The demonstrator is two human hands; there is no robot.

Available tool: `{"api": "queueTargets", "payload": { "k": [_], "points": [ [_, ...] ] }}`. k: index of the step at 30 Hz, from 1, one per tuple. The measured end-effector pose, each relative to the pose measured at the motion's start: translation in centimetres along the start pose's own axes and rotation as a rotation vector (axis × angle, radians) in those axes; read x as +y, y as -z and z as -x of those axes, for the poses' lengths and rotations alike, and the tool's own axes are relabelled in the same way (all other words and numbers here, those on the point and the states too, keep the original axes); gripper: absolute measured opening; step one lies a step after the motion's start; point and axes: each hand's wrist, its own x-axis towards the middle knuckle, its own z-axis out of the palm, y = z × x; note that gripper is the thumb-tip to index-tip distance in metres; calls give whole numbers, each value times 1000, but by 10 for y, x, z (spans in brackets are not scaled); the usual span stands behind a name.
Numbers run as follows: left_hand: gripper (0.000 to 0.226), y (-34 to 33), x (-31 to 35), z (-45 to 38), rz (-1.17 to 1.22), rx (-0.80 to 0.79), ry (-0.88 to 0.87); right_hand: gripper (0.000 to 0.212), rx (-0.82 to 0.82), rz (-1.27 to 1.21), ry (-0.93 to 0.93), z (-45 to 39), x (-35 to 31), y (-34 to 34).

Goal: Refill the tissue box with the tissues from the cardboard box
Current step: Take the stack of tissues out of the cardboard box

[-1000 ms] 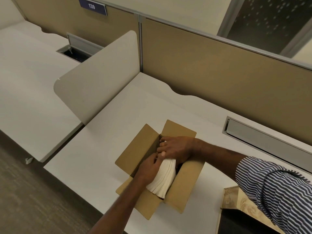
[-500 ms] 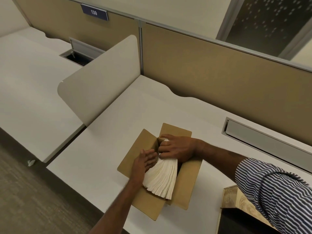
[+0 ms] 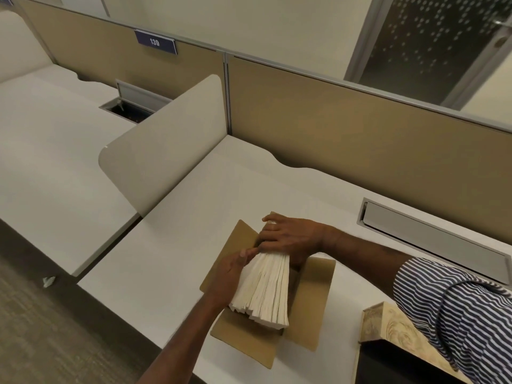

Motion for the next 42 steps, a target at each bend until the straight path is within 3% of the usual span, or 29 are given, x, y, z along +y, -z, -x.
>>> {"api": "queueTargets", "payload": {
  "k": [3, 10, 20, 29, 37, 42],
  "points": [
    [81, 3, 8, 2, 34, -40, -67, 76, -26, -22, -74, 4, 0, 16],
    [80, 5, 36, 9, 34, -59, -172, 68, 38, 34, -291, 35, 1, 49],
    [125, -37, 86, 11, -462, -15, -556, 71, -58, 101, -795, 105, -24, 94],
    [109, -102, 119, 1, -592, -52, -878, 70, -93, 134, -1138, 196, -99, 105],
    [101, -171, 119, 26, -639, -102, -1197, 51, 83, 233, -1326, 260, -198, 80],
    [97, -211, 99, 44, -636, -162, -1334, 65, 178, 230, -1426, 282, -256, 57]
  ]
}}
